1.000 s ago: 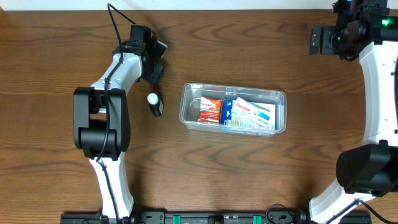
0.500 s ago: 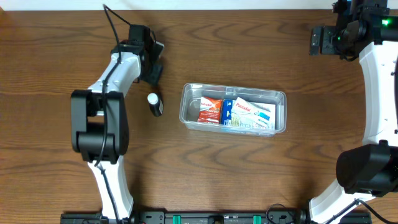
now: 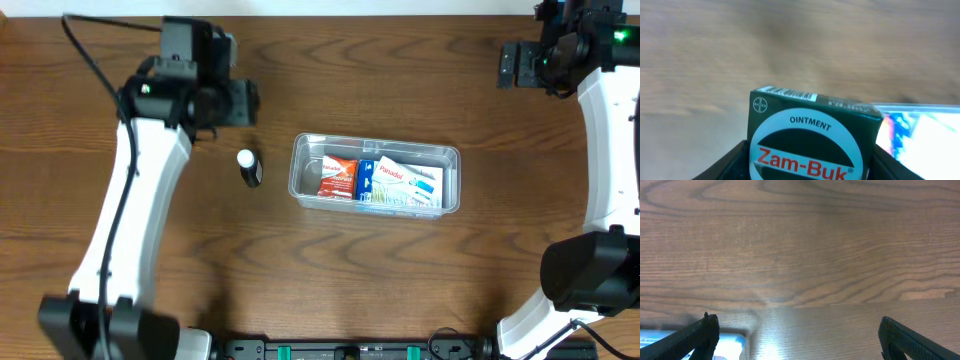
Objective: Pack container
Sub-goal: 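Carry the green box over the container with the left gripper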
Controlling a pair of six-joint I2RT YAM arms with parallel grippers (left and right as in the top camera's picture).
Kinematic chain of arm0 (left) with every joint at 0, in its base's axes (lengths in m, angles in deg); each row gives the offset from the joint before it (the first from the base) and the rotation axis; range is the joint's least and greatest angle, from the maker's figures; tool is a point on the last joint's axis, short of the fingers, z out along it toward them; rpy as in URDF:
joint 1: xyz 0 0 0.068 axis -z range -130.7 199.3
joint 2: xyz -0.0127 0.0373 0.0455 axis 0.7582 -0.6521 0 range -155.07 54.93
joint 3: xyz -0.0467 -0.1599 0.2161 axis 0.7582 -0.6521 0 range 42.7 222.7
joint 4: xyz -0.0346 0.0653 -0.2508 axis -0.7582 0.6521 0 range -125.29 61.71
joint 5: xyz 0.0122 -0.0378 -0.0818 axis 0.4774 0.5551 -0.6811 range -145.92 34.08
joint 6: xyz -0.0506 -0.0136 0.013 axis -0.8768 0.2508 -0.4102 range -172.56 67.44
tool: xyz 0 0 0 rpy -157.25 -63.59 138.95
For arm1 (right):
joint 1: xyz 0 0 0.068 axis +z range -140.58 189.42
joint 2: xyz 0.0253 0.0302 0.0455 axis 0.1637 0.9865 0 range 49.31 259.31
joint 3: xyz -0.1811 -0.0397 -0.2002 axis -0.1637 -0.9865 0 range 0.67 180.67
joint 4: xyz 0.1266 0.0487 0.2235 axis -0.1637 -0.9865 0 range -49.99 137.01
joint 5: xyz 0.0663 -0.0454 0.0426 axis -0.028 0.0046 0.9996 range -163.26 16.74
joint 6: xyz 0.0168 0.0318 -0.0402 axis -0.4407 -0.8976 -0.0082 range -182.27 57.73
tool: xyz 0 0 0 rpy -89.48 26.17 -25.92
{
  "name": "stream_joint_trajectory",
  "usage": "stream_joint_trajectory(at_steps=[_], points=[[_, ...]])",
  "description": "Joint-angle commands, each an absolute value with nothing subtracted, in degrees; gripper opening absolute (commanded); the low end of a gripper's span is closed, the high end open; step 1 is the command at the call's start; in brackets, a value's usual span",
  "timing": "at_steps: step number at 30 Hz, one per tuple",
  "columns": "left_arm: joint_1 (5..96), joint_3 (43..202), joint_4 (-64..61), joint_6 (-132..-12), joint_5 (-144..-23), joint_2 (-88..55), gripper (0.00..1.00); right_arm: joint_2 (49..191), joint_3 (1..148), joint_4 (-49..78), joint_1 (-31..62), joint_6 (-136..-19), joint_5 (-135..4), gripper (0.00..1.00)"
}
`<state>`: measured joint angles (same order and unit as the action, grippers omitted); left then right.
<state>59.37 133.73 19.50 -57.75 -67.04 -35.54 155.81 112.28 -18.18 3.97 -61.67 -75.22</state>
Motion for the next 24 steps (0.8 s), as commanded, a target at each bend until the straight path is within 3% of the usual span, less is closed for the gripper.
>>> stream_joint_trajectory(at_steps=[1, 10, 24], points=[[64.02, 133.75, 23.19, -60.39, -70.69, -32.55, 0.56, 156.05, 113.11, -18.13, 3.86, -62.19, -75.42, 0.99], [76.2, 133.07, 26.16, -66.99, -64.81, -33.77, 0.56, 156.03, 113.11, -18.13, 3.86, -62.19, -75.42, 0.99], [85.2, 133.03, 20.28, -79.21, -56.02, -46.54, 0.55, 156.03, 113.11, -18.13, 3.86, -62.19, -75.39, 0.99]])
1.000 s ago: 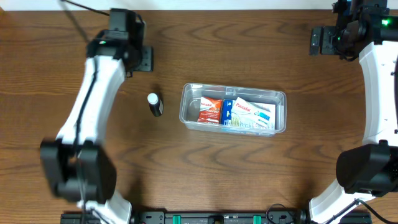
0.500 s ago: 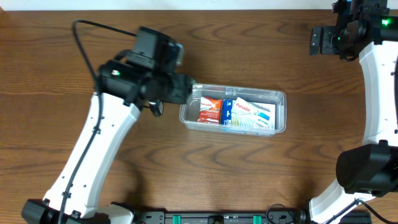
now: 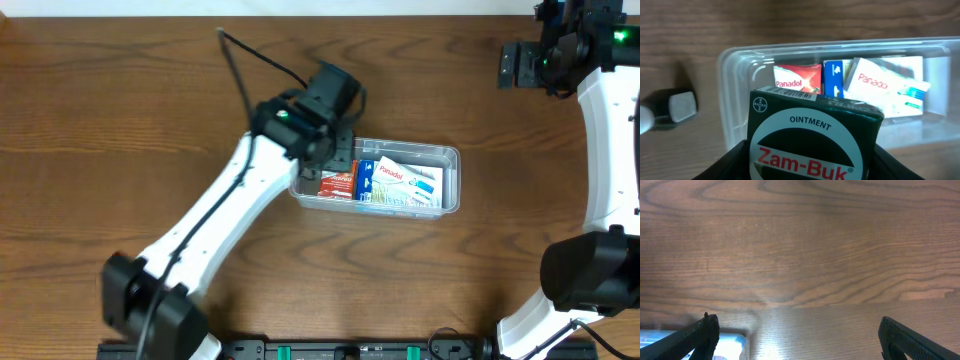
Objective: Pack container
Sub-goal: 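Carry the green box over the container with the left gripper, then lower the green box into the container and release it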
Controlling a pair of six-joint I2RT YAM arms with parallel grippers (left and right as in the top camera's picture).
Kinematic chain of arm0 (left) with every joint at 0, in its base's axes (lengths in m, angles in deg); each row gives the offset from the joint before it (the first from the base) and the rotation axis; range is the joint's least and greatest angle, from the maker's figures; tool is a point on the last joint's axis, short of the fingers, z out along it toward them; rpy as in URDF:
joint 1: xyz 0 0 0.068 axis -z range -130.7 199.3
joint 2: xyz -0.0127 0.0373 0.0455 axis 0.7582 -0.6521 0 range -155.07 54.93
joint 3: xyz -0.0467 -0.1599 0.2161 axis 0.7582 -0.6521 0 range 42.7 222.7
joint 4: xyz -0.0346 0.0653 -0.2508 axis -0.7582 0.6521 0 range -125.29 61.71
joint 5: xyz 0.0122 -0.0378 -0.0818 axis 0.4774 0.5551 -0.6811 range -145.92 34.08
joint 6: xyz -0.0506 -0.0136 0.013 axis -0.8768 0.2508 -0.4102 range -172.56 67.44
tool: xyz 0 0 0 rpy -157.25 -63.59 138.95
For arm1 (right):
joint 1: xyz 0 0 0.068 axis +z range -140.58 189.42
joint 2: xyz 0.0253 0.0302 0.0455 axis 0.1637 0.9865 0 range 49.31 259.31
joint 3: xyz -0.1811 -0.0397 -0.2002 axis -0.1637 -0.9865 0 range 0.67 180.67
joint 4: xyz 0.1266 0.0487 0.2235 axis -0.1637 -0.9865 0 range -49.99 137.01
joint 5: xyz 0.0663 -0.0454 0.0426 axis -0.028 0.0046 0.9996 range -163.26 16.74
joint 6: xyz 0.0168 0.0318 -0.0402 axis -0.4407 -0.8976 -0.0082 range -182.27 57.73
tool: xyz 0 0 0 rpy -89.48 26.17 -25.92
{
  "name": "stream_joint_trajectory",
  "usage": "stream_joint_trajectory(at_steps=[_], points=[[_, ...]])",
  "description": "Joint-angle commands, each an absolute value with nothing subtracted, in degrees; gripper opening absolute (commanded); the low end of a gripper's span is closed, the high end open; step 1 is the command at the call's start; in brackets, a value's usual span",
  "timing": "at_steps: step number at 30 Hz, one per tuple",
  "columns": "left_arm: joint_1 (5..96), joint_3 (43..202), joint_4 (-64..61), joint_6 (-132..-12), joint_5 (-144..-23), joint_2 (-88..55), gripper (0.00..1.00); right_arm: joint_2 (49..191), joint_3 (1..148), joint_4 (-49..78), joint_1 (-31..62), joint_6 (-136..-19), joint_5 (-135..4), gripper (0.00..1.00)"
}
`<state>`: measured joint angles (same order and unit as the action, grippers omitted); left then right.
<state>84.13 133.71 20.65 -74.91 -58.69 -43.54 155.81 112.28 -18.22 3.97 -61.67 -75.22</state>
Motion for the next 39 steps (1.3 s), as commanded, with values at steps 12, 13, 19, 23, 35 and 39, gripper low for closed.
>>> stream_joint_trajectory(at_steps=[12, 13, 19, 23, 35, 39], points=[[87.96, 132.92, 18.27, -84.41, -52.42, -55.26, 0.51, 156.03, 113.11, -18.13, 3.86, -62.19, -75.42, 0.99], [88.02, 132.92, 18.14, -84.41, -52.37, -55.61, 0.51, 156.05, 113.11, -18.13, 3.86, -62.19, -75.42, 0.99], [88.13, 132.59, 17.62, -84.68, -52.33, -56.74, 0.52, 156.03, 113.11, -18.13, 3.86, -62.19, -75.42, 0.98], [88.13, 131.59, 16.57, -84.83, -52.2, -56.74, 0.52, 156.03, 113.11, -18.13, 3.86, -62.19, -75.39, 0.99], [88.13, 125.34, 12.35, -84.57, -51.28, -56.74, 0.52, 156.03, 113.11, -18.13, 3.86, -62.19, -75.42, 0.99], [88.18, 123.19, 9.68, -84.61, -51.35, -56.74, 0.52, 156.03, 113.11, -18.13, 3.86, -62.19, -75.42, 0.99]])
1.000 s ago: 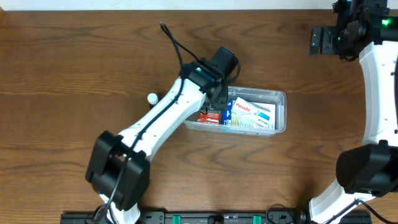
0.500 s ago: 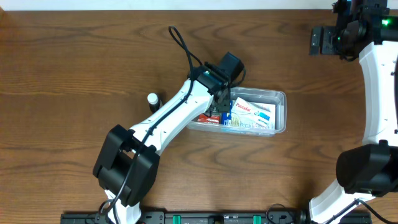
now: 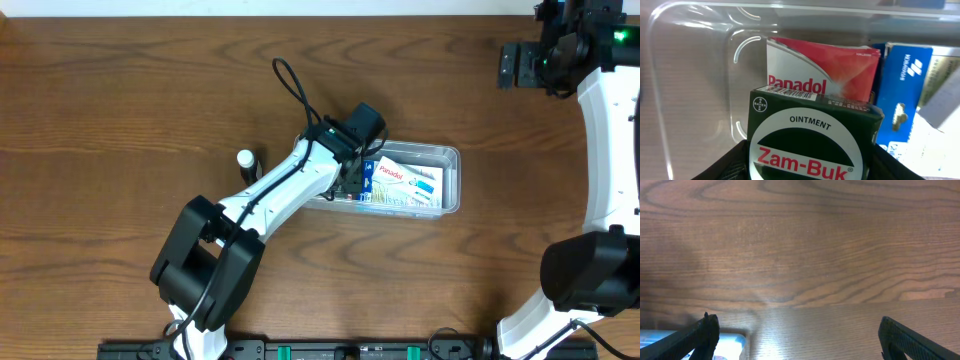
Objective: Pack container
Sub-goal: 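Lower the green box into the container and release it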
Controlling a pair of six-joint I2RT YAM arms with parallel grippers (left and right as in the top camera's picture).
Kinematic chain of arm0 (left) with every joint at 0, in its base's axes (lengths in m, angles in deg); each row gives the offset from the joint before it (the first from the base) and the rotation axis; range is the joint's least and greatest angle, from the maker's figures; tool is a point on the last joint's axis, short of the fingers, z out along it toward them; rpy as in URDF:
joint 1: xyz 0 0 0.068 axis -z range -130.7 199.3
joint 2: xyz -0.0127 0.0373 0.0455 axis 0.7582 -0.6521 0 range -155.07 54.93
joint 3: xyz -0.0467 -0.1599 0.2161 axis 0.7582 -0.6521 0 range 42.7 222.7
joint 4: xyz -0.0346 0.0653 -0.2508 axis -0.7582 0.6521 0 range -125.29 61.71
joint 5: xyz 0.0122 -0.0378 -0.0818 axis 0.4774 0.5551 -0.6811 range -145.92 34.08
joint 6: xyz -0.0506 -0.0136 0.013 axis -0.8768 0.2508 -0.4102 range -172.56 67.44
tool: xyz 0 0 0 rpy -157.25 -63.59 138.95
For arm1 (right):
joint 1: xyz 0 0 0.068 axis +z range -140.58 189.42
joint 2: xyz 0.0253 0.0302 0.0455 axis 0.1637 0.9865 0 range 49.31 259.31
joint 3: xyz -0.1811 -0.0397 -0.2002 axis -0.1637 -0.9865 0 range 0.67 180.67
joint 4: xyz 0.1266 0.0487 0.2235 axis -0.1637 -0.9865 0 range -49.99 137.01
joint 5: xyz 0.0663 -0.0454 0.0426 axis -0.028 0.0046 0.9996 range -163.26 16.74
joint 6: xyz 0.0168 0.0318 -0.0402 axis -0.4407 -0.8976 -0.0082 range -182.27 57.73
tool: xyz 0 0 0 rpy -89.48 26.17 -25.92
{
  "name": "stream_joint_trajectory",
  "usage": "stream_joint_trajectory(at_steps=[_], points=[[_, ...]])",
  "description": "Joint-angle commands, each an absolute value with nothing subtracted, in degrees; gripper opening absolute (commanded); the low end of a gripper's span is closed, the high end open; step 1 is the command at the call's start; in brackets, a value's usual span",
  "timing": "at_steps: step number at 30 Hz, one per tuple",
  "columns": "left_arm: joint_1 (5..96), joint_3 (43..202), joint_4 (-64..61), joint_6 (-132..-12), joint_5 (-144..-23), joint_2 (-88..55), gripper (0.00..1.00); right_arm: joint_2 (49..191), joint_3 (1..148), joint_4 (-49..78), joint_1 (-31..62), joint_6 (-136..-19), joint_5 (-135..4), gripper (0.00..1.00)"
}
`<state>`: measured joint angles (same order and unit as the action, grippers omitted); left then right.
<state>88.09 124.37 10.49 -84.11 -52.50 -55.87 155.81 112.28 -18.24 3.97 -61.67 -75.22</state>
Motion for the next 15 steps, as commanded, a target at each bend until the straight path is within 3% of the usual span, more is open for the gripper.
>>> stream_joint_trajectory(at_steps=[1, 15], points=[[88.2, 122.78, 9.09, -84.61, -51.35, -56.74, 0.52, 156.05, 113.11, -18.16, 3.86, -62.19, -75.42, 0.99], [88.24, 122.6, 4.44, -83.06, -51.32, -56.74, 0.52, 156.03, 113.11, -18.13, 3.86, -62.21, -75.42, 0.99]])
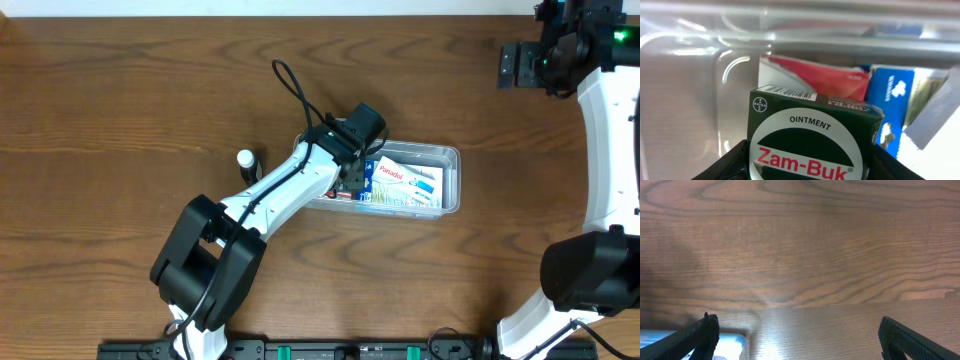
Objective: Pack container
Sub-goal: 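Lower the green box into the container and release it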
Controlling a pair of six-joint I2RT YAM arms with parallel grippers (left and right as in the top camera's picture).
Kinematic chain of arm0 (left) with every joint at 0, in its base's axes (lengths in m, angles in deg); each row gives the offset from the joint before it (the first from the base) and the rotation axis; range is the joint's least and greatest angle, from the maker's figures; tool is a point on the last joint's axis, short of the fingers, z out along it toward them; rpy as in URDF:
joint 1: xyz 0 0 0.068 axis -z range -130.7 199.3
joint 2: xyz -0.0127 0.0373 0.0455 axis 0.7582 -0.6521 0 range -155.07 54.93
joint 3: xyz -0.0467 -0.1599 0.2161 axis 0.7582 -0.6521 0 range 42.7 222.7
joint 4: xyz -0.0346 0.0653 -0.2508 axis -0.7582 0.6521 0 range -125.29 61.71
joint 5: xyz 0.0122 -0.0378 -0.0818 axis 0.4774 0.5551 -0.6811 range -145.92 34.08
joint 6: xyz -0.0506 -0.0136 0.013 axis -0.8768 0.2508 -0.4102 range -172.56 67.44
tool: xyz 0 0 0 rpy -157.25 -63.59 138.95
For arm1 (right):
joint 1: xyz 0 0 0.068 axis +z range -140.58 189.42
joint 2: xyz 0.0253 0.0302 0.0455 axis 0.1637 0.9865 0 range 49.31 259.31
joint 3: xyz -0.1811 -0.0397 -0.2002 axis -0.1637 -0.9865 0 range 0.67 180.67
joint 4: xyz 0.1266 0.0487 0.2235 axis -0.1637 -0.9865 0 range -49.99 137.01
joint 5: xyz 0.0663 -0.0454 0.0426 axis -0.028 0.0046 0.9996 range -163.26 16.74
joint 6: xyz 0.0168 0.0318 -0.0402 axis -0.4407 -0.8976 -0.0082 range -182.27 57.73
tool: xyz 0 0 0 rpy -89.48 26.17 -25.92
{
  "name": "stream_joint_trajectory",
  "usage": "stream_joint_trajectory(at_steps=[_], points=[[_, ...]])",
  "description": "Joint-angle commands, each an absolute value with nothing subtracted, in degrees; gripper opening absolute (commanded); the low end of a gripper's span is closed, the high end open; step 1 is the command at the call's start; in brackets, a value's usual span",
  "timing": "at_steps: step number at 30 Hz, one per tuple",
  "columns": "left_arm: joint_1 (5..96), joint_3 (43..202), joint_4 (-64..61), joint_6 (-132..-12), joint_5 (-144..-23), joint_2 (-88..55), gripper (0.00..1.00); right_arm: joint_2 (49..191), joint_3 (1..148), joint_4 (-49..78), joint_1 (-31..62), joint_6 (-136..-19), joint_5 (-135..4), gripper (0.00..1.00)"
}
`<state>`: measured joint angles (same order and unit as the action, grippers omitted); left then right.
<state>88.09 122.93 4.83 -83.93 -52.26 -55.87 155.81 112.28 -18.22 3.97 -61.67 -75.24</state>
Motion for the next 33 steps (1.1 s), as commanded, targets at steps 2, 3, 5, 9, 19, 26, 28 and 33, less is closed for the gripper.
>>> stream_joint_trajectory(at_steps=[2, 3, 5, 9, 19, 26, 28, 33], points=[[88.28, 122.6, 4.24, -83.06, -51.32, -56.74, 0.52, 156.03, 113.11, -18.13, 3.86, -62.21, -75.42, 0.99], [88.28, 122.6, 4.24, -83.04, -51.32, -56.74, 0.52, 156.03, 113.11, -18.13, 3.84, -62.21, -75.42, 0.99], [88.28, 122.6, 4.26, -83.04, -51.32, -56.74, 0.52, 156.03, 113.11, -18.13, 3.84, -62.21, -75.39, 0.99], [88.28, 122.58, 4.26, -83.06, -51.32, -56.74, 0.59, 156.05, 113.11, -18.13, 3.81, -62.21, -75.42, 0.99], [88.31, 122.58, 4.24, -83.08, -51.39, -56.74, 0.72, 156.05, 113.11, -18.13, 3.84, -62.21, -75.42, 0.99], [88.28, 122.62, 3.89, -83.01, -52.0, -56.72, 0.78, 156.05, 113.11, -18.13, 3.81, -62.21, -75.42, 0.99], [88.28, 123.28, 3.95, -81.4, -53.16, -56.59, 0.78, 156.05, 113.11, -18.13, 3.81, -62.19, -75.39, 0.99], [88.28, 125.29, 4.94, -79.76, -55.54, -54.16, 0.79, 156.05, 113.11, -18.13, 3.81, -62.21, -75.39, 0.99]])
